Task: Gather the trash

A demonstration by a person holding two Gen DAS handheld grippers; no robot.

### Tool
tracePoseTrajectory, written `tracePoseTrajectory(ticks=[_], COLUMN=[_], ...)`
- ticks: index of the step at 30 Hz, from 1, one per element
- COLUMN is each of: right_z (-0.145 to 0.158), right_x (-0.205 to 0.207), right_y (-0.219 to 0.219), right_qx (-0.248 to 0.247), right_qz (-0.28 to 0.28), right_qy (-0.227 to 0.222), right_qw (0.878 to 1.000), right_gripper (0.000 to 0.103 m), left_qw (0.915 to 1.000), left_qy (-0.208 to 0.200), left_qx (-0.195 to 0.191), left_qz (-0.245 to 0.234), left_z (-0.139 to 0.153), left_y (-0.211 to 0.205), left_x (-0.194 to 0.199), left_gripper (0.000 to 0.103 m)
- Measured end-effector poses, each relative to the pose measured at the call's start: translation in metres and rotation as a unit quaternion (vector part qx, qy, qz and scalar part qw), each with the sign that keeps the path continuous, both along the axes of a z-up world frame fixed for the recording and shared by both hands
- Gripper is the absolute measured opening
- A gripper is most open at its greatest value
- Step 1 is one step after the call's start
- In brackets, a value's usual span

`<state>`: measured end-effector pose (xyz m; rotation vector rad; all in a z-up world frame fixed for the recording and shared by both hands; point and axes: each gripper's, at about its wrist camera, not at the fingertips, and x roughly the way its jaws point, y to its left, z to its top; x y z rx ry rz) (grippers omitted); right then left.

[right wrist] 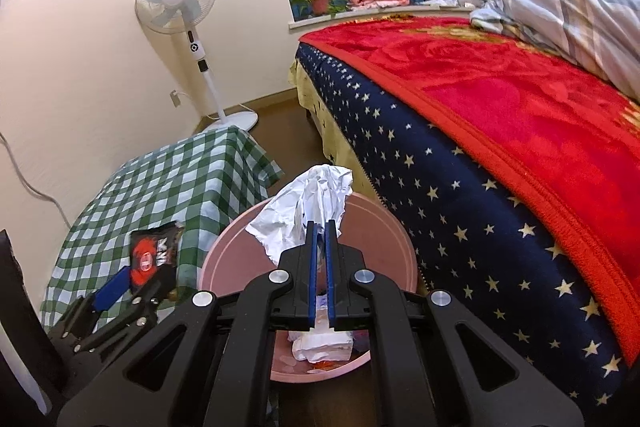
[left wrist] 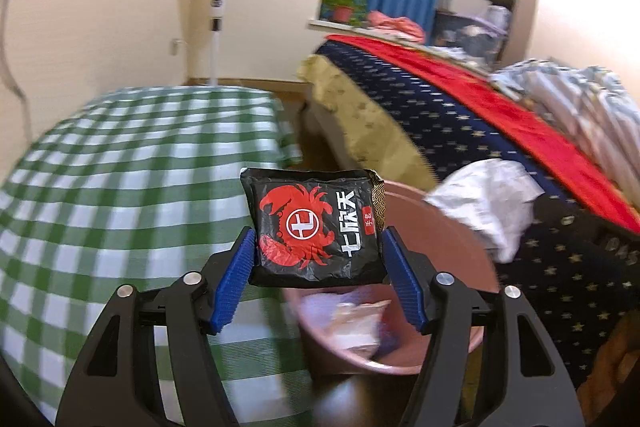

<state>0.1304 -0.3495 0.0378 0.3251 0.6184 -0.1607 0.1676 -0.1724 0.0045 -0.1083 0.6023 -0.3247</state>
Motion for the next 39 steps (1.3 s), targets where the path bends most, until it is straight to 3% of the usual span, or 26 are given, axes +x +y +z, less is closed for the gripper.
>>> tracePoseTrajectory(ticks=[2, 4, 6, 11, 15, 21, 28, 33, 39], right_z=[-0.002, -0.004, -0.005, -0.003, 0.005, 0.026, 0.033, 0.036, 0.037], right_x=[0.001, 0.0, -0.001, -0.007, -0.016, -0.038, -0.074, -0.104, -0.133], right_y=[-0.005, -0.011, -0.015, -0.015, -0.014, 0.003, 0.033, 0.055, 0.08], right_qx=[0.006, 0.013, 0.024, 0.029, 0.027, 0.016, 0.01, -0.004, -0.036], right_qz=[-0.006, -0.016, -0.025, -0.028, -0.028, -0.008, 0.021, 0.027, 0.028], right_qy=[0.003, 0.004, 0.003, -0.003, -0.01, -0.026, -0.022, -0.025, -0.033], right_qw=[1.0, 1.0, 0.999, 0.999, 0.999, 0.999, 0.999, 0.999, 0.998], right_gripper=[0.009, 0.012, 0.028, 0.048, 0.068, 0.094, 0.098, 0.098, 0.098], left_qw=[0.9998, 0.9997, 0.9997, 0.9997, 0.9996, 0.9977, 0.9972, 0.9978, 0.9962], left_qy=[0.01, 0.011, 0.008, 0.0, -0.014, -0.058, -0.073, -0.061, -0.063], left_qx=[-0.01, -0.014, -0.014, -0.01, -0.003, 0.017, 0.013, 0.011, 0.042], left_qz=[-0.017, -0.02, -0.017, -0.02, -0.025, -0.031, -0.01, 0.024, 0.043], left_z=[-0.003, -0.005, -0.005, 0.005, 0.018, 0.049, 0.071, 0.068, 0.061], left_y=[-0.004, -0.005, -0.003, 0.004, 0.015, 0.038, 0.077, 0.104, 0.12], left_x=[0.003, 0.004, 0.003, -0.003, -0.015, -0.057, -0.105, -0.147, -0.193], left_gripper=[0.077, 0.078, 0.078, 0.079, 0.087, 0.094, 0.095, 0.095, 0.095])
